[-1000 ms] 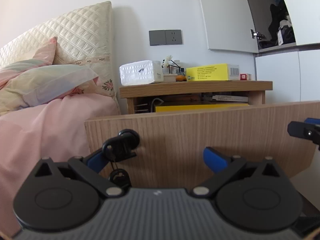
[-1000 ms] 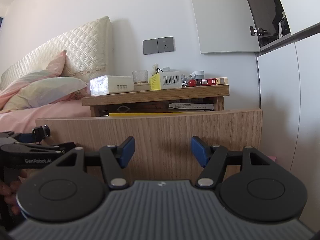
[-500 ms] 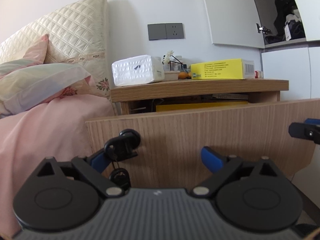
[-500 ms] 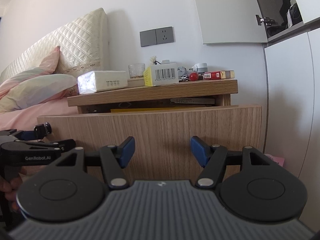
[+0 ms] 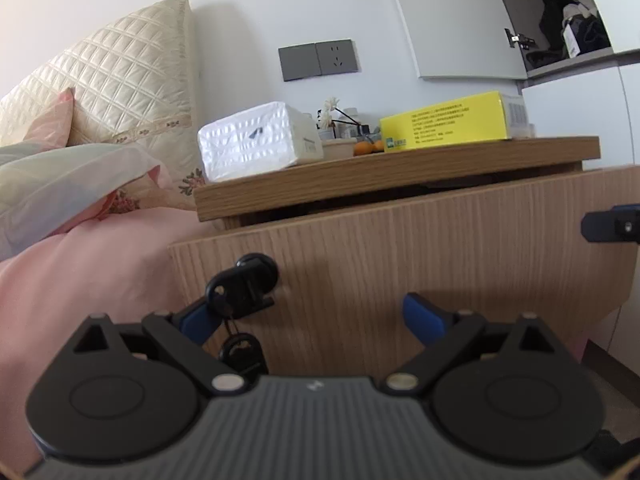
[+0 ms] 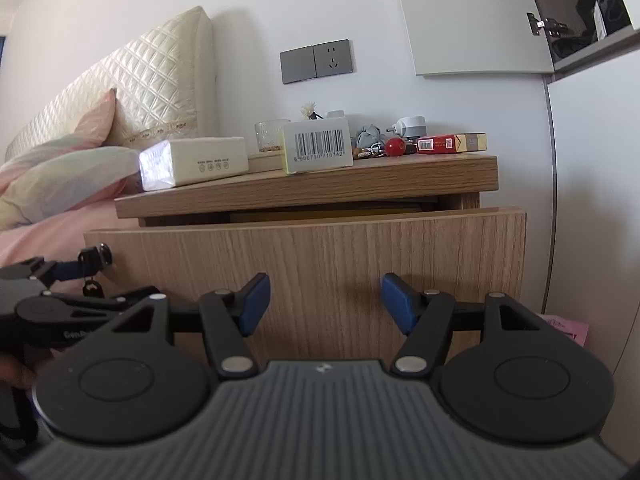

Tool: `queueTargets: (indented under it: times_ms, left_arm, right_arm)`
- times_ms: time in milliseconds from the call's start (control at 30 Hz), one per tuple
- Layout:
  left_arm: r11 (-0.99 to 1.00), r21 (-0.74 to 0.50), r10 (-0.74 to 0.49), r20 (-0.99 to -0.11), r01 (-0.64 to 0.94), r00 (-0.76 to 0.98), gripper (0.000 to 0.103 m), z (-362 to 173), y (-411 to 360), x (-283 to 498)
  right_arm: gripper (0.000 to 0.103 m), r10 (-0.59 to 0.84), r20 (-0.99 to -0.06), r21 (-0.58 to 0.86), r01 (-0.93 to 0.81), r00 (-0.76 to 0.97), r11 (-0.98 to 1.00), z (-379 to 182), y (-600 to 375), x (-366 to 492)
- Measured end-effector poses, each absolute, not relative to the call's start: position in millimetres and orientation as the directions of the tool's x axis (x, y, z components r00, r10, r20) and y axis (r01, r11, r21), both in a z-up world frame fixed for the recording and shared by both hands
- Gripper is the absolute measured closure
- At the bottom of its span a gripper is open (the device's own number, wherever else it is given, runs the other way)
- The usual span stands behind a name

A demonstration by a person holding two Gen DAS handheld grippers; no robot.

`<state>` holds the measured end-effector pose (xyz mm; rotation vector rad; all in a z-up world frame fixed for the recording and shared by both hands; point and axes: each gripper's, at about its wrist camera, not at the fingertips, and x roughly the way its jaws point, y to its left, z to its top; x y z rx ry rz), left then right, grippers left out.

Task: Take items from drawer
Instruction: 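Push the top drawer shut with the left tool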

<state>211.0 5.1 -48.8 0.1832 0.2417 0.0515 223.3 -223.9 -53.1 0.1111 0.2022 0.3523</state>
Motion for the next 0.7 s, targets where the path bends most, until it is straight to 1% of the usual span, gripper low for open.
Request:
queueTargets:
  times_ms: [100, 367, 500, 700]
  left_arm:
    - [0.983, 0.185, 0.067, -0.234, -0.024, 0.970, 0.006, -48.6, 6.3, 218.7]
    - [0.985, 0.171, 0.055, -0.251, -0.011, 0.967, 0.006, -45.1, 10.6, 242.2]
    - [0.984, 0.179, 0.054, -0.255, -0.008, 0.965, 0.008, -45.4, 11.2, 253.2]
    - [0.984, 0.180, 0.051, -0.268, -0.002, 0.962, 0.008, -43.3, 12.3, 264.2]
  right_arm:
    - [0.037, 0.348, -0.177, 0.133, -0.328, 0.920, 0.935, -53.8, -222.1, 230.8]
    - [0.037, 0.347, -0.188, 0.166, -0.318, 0.919, 0.933, -54.6, -226.1, 254.8]
    - [0.037, 0.333, -0.197, 0.191, -0.297, 0.922, 0.936, -56.3, -229.0, 266.8]
    - [0.037, 0.317, -0.199, 0.192, -0.280, 0.927, 0.941, -58.7, -230.6, 277.3]
